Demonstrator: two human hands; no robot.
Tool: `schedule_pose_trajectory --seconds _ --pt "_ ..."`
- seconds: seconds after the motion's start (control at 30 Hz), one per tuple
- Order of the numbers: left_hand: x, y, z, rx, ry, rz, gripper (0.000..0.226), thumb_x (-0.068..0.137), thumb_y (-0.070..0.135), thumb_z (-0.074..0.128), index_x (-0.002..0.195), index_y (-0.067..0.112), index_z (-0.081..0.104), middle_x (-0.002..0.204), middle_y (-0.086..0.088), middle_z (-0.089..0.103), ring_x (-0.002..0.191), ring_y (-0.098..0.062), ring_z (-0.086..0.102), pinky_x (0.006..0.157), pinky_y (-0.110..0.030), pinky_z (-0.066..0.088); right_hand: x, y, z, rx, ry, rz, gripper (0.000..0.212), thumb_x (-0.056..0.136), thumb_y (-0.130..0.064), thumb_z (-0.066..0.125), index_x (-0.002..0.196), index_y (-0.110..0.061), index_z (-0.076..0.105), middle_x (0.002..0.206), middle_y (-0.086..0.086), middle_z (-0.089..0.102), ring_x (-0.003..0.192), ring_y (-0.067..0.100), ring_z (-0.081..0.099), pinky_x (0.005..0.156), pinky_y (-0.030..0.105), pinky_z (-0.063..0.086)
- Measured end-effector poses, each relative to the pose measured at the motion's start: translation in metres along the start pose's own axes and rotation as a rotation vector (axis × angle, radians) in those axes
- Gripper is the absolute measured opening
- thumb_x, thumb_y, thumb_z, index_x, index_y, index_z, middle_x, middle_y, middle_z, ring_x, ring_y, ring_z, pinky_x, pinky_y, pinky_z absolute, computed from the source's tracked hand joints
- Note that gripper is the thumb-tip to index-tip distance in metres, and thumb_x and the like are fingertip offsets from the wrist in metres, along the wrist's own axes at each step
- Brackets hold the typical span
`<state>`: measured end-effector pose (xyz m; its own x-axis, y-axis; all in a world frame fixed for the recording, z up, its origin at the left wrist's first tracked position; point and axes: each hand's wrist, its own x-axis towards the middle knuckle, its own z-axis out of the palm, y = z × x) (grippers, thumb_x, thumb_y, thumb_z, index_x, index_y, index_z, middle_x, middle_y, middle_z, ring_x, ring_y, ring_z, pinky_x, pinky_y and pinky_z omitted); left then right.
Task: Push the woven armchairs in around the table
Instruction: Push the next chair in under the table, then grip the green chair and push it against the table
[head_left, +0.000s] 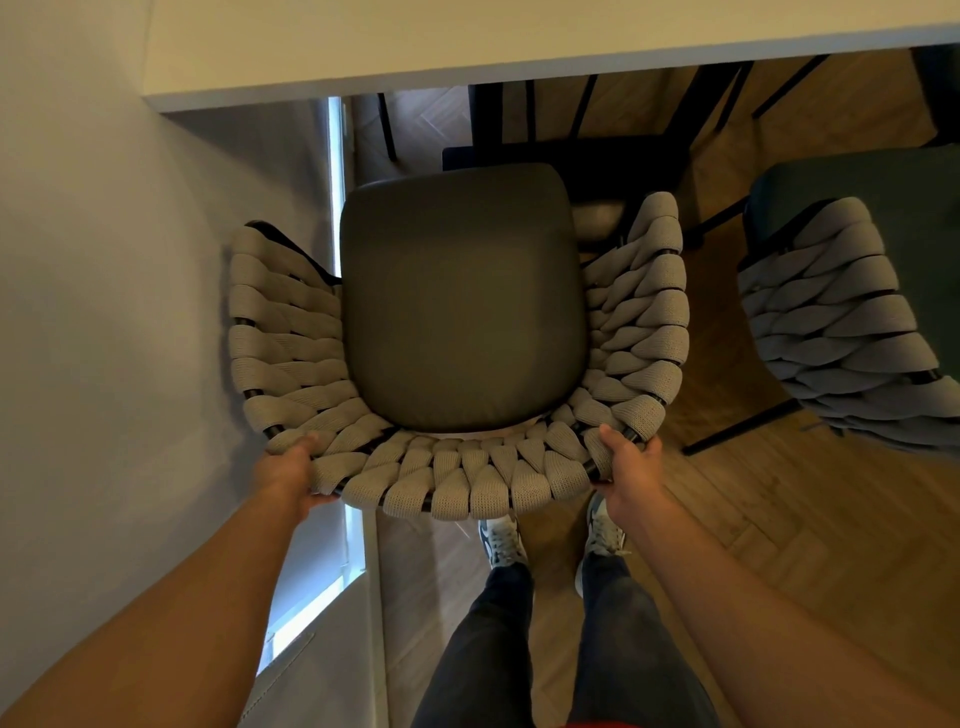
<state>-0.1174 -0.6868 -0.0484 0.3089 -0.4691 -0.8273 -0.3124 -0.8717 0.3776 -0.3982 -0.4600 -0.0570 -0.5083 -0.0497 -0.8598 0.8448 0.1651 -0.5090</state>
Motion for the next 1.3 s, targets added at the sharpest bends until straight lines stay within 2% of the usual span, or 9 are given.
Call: schedule_pose_trajectory --seconds 0.07,0.17,0.53,0.63,0.77,0.93,1.1,1.2,1.3 --pt "0.000 0.000 0.000 -0.013 -0.001 0.004 0.060 0.093 0.027 0.066 0.145 0.019 0.039 0.143 -0.020 0.049 0.119 -0.045 0.056 0.070 -0.059 0.058 0.000 0.000 0.000 0.000 -0.002 -0.001 0.057 0.090 -0.006 0.064 0.139 -0.021 0.040 0.119 0.006 0.060 0.106 0.029 0.060 0.094 0.057 0.049" --pt "-0.001 0.000 0.001 -0.018 0.010 0.011 0.057 0.094 0.025 0.064 0.145 0.018 0.039 0.143 -0.020 0.049 0.119 -0.045 0.056 0.079 -0.062 0.055 0.000 0.000 -0.001 -0.003 -0.006 -0.001 0.057 0.090 -0.007 0.064 0.139 -0.022 0.041 0.118 0.005 0.060 0.104 0.028 0.060 0.093 0.056 0.050" --pt "-0.001 0.000 0.002 -0.016 0.010 0.018 0.057 0.095 0.031 0.062 0.146 0.019 0.039 0.142 -0.018 0.050 0.117 -0.043 0.058 0.080 -0.061 0.056 -0.002 -0.001 -0.002 -0.035 -0.029 0.006 0.059 0.091 -0.009 0.064 0.142 -0.023 0.037 0.121 0.005 0.058 0.105 0.028 0.059 0.088 0.052 0.051" --pt "-0.007 0.002 0.007 0.013 0.046 0.036 0.055 0.097 0.030 0.059 0.146 0.017 0.038 0.141 -0.016 0.048 0.121 -0.041 0.055 0.090 -0.058 0.053 -0.003 -0.002 -0.003 -0.064 -0.034 -0.002 0.057 0.092 -0.010 0.063 0.142 -0.020 0.037 0.118 0.004 0.057 0.103 0.027 0.058 0.085 0.048 0.050" --pt "-0.018 -0.001 0.011 0.200 0.249 0.253 0.058 0.092 0.022 0.060 0.143 0.002 0.042 0.143 -0.020 0.048 0.125 -0.040 0.050 0.099 -0.046 0.043 -0.004 -0.005 -0.005 -0.106 -0.037 -0.005 0.056 0.094 -0.019 0.062 0.143 -0.019 0.035 0.131 0.008 0.056 0.112 0.030 0.057 0.088 0.051 0.051" --pt "-0.060 -0.011 0.028 0.365 0.412 0.525 0.044 0.093 0.021 0.055 0.135 0.007 0.052 0.136 -0.021 0.050 0.118 -0.039 0.052 0.096 -0.045 0.042 -0.010 -0.012 -0.020 -0.093 -0.069 0.001 0.055 0.098 -0.032 0.055 0.147 -0.020 0.034 0.137 0.007 0.054 0.117 0.027 0.058 0.094 0.050 0.050" --pt "-0.107 -0.031 0.071 0.177 0.273 0.610 0.022 0.096 0.016 0.054 0.114 0.007 0.061 0.106 -0.008 0.061 0.095 -0.024 0.056 0.080 -0.034 0.041 -0.015 -0.021 -0.051 -0.122 -0.036 0.009 0.058 0.098 -0.037 0.053 0.149 -0.021 0.030 0.147 0.009 0.043 0.130 0.030 0.048 0.104 0.049 0.043" --pt "-0.134 -0.050 0.100 0.193 0.199 0.603 0.019 0.096 0.016 0.056 0.112 0.007 0.062 0.103 -0.007 0.061 0.091 -0.021 0.053 0.080 -0.033 0.041 -0.015 -0.025 -0.078 -0.136 -0.016 -0.002 0.052 0.098 -0.039 0.052 0.145 -0.019 0.038 0.142 0.008 0.049 0.127 0.028 0.050 0.106 0.049 0.042" --pt "-0.158 -0.074 0.127 0.210 0.099 0.593 0.010 0.095 0.017 0.056 0.102 0.014 0.063 0.099 -0.007 0.065 0.092 -0.026 0.062 0.081 -0.039 0.052 -0.014 -0.034 -0.111 -0.131 0.002 -0.002 0.040 0.098 -0.039 0.050 0.133 -0.020 0.046 0.129 0.006 0.056 0.118 0.025 0.055 0.104 0.048 0.044"
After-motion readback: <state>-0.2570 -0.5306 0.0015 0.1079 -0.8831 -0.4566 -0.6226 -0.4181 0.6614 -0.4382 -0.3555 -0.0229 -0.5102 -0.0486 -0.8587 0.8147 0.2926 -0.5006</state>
